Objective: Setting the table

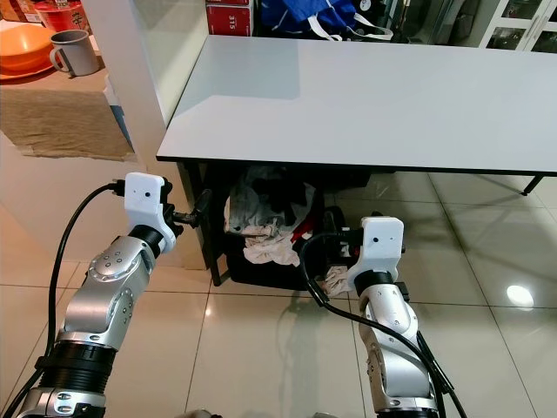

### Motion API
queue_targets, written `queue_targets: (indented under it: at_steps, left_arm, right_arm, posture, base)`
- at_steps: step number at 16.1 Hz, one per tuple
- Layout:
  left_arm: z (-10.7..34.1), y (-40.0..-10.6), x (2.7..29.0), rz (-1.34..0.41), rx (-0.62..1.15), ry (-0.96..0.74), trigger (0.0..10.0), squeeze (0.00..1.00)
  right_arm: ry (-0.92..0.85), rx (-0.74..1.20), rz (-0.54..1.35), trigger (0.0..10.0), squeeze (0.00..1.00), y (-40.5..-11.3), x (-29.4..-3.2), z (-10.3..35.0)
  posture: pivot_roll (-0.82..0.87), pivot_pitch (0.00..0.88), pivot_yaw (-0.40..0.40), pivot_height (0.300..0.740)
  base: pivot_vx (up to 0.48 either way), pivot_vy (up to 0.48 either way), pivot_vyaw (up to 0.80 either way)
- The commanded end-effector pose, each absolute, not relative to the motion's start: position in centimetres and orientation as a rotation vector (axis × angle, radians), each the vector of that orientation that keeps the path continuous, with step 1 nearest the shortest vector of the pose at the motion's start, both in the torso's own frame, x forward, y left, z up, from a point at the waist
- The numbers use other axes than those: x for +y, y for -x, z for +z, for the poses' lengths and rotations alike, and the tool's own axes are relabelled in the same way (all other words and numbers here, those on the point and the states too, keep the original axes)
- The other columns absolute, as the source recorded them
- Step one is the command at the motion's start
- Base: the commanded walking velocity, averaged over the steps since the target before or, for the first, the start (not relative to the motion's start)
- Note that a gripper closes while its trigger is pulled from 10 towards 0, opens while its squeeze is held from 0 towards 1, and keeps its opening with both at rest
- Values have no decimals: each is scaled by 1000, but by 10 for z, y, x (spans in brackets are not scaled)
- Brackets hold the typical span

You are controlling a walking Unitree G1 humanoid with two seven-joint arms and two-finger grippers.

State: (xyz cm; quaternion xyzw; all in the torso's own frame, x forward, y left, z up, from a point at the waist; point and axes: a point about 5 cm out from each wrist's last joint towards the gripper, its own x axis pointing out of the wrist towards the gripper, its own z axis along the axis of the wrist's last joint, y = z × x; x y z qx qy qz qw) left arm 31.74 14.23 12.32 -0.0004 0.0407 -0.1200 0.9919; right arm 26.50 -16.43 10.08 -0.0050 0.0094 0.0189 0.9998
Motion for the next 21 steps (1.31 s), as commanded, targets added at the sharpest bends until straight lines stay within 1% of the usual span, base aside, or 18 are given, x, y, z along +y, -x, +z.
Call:
queue_targets:
  at_steps: [1, 5, 6, 7, 8, 14, 16, 18, 19, 21]
  left_arm:
    - [126, -320, 141, -243, 73, -15, 10000, 0]
    - [126, -320, 141, -243, 73, -15, 10000, 0]
    - [124, -320, 143, -243, 72, -4, 10000, 0]
    - [121, -320, 145, -242, 70, 10, 10000, 0]
    - [120, -320, 145, -241, 70, 15, 10000, 0]
    - [119, -320, 144, -246, 69, 10, 10000, 0]
    - [117, -318, 149, -230, 81, 42, 10000, 0]
    - [114, -311, 158, -221, 92, 42, 10000, 0]
    - [111, -303, 164, -217, 103, 34, 10000, 0]
    - [108, -288, 167, -226, 121, 38, 10000, 0]
  right_arm:
    - [13, 17, 26, 10000, 0, -266, -167, 102]
    - [13, 17, 26, 10000, 0, -266, -167, 102]
    - [-11, 27, 74, 10000, 0, -269, -159, 100]
    - [-38, 33, 131, 10000, 0, -272, -150, 99]
    - [-42, 35, 142, 10000, 0, -273, -148, 99]
    - [-42, 34, 141, 10000, 0, -273, -149, 98]
    - [-49, 20, 104, 10000, 0, -271, -153, 99]
    - [-39, 19, 74, 10000, 0, -265, -158, 99]
    - [-32, 24, 73, 10000, 0, -258, -160, 99]
    - [-25, 37, 77, 10000, 0, -247, -161, 97]
  posture:
    - [-82, 0, 30, 727]
    - [-82, 0, 30, 727]
    - [-84, 0, 41, 740]
    - [-84, 0, 41, 740]
    - [-84, 0, 41, 740]
    - [-87, 0, 44, 740]
    - [-89, 0, 45, 740]
    - [-91, 0, 45, 740]
    - [-91, 0, 43, 740]
    - [-90, 0, 41, 740]
  base:
    - [0, 0, 0]
    - [0, 0, 0]
    - [0, 0, 0]
    - [0, 0, 0]
    - [0, 0, 0]
    - [0, 0, 0]
    - [0, 0, 0]
    - [0, 0, 0]
    - [0, 0, 0]
    - [0, 0, 0]
